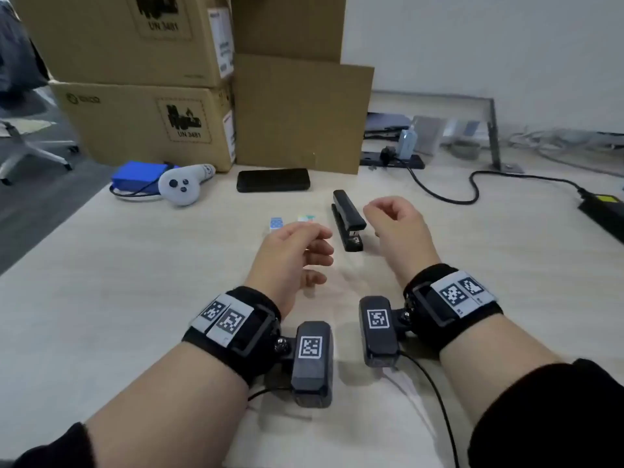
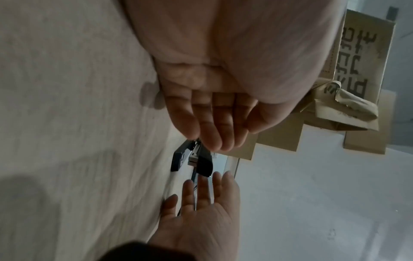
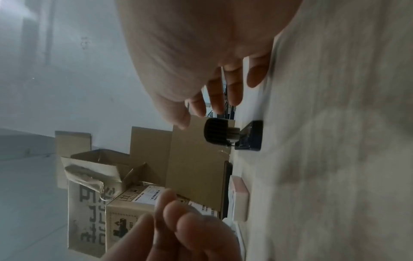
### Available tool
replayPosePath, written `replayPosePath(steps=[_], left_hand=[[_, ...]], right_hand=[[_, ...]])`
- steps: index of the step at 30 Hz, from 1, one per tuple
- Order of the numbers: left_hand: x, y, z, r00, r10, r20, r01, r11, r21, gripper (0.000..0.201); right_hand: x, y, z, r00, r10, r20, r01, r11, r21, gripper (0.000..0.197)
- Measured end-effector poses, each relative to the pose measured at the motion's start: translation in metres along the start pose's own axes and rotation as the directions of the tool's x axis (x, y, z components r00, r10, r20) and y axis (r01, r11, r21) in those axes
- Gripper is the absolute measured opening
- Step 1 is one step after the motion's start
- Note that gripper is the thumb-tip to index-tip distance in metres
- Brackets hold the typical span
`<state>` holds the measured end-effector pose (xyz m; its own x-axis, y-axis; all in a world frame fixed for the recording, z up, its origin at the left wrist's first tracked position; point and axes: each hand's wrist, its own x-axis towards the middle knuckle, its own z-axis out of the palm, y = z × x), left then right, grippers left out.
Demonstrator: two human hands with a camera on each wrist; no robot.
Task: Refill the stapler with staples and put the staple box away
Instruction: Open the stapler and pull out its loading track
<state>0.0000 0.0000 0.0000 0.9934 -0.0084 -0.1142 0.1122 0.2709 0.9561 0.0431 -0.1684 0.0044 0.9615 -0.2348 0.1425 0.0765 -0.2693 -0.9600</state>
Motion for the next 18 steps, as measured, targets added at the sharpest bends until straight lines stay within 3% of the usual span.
replayPosePath(steps=[5, 10, 14, 16, 18], left_hand=[[0.01, -0.003, -0.006, 1.0, 0.012, -0.008, -0.012, 1.0, -0.016, 0.016], [0.017, -0.006, -0.004, 1.0, -0.014, 0.003, 0.014, 0.999, 0.037, 0.015], [0.017, -0.005, -0.004, 0.999, -0.039, -0.003, 0.039, 0.998, 0.047, 0.02], [0.017, -0.005, -0.004, 0.999, -0.032, 0.016, 0.032, 0.998, 0.048, 0.031], [0.015, -0.004, -0.003, 0.998, -0.011, 0.054, 0.009, 0.999, 0.039, 0.042]], right_hand=[[0.006, 0.007, 0.015, 0.979, 0.041, 0.202, -0.006, 0.985, -0.175, 0.055], [0.011, 0.016, 0.006, 0.996, -0.027, 0.083, 0.051, 0.956, -0.289, 0.029], [0.003, 0.014, 0.001, 0.999, 0.039, -0.009, -0.039, 0.999, -0.017, 0.026], [-0.008, 0.007, 0.003, 0.996, 0.066, 0.058, -0.076, 0.979, 0.187, 0.026], [-0.018, 0.001, 0.006, 0.979, 0.007, 0.202, -0.058, 0.967, 0.248, 0.032]])
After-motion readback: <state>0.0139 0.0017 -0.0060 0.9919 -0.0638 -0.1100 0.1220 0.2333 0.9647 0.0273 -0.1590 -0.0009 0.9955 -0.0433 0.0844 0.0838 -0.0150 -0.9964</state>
